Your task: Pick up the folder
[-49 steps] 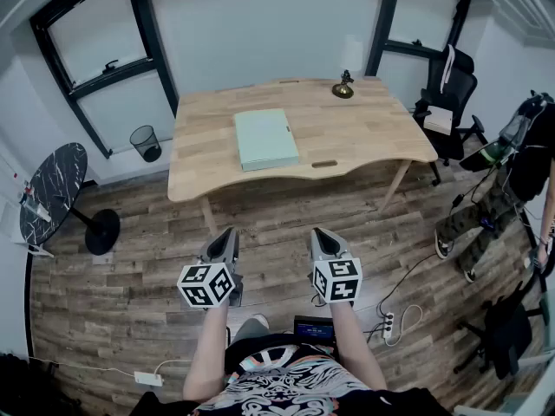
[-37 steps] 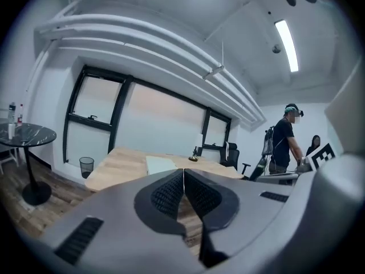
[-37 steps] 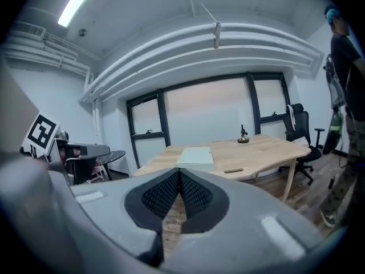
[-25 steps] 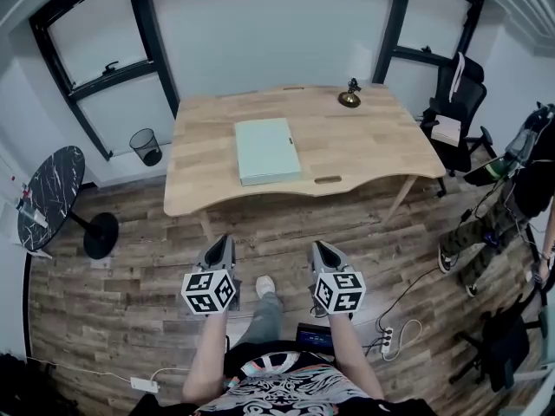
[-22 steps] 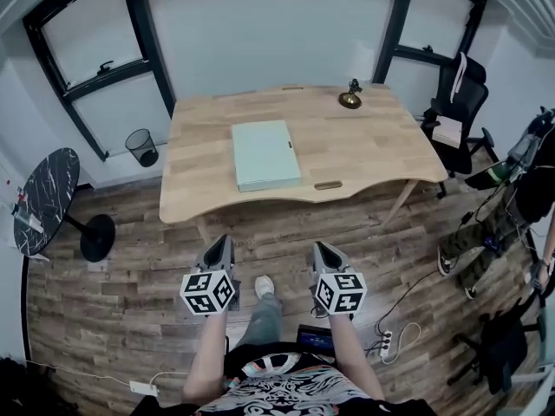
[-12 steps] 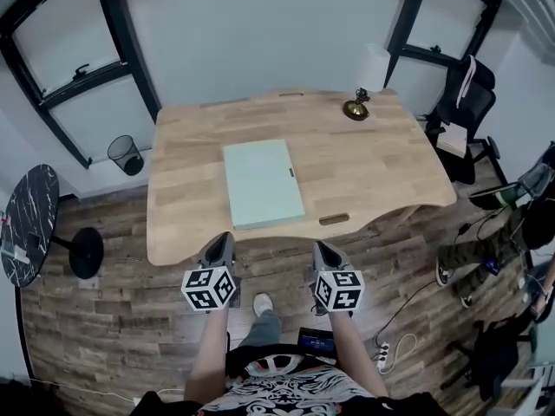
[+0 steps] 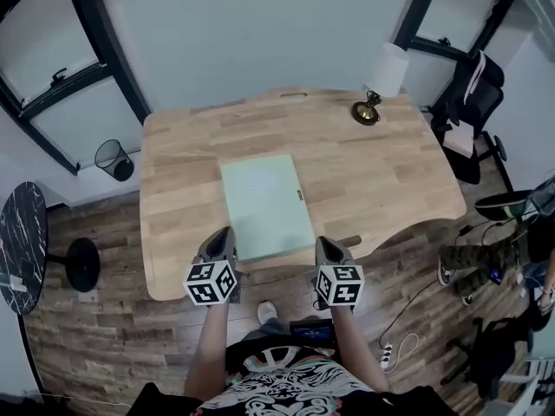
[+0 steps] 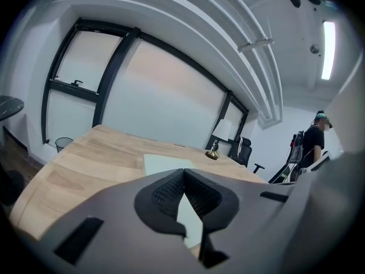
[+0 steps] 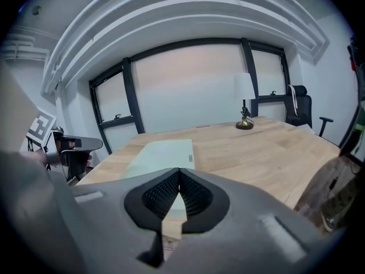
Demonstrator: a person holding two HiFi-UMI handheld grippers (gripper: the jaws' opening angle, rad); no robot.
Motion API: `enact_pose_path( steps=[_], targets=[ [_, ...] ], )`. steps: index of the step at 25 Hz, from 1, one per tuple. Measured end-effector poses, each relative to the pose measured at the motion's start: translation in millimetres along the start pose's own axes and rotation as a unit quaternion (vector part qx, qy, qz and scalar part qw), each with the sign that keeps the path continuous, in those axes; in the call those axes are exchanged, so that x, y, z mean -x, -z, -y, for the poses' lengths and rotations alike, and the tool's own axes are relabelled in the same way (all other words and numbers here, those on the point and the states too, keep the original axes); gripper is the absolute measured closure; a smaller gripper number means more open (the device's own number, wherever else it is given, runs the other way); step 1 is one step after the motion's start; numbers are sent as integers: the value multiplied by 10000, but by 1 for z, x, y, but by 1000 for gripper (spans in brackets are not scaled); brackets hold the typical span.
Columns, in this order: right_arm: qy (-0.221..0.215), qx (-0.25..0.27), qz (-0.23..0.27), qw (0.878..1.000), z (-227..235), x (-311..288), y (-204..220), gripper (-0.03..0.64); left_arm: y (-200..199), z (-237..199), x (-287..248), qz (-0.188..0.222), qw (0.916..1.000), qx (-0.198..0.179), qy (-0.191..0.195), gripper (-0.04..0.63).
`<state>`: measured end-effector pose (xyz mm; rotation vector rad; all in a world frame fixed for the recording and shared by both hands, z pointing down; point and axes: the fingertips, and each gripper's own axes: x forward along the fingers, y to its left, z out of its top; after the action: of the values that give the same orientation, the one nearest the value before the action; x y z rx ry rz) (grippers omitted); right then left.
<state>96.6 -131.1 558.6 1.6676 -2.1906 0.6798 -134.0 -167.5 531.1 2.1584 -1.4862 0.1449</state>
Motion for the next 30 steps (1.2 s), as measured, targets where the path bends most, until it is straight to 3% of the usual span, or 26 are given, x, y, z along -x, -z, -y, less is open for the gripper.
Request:
enact_pose_path(
  steps=[14, 30],
  targets=[
    [-317, 218, 32, 9993, -3, -41, -29, 612, -31, -13, -31, 124, 9999, 57, 35, 588],
    [-390, 189, -303, 9986, 10, -82, -31, 612, -15, -38, -65, -169, 9994, 225, -188, 588]
  ],
)
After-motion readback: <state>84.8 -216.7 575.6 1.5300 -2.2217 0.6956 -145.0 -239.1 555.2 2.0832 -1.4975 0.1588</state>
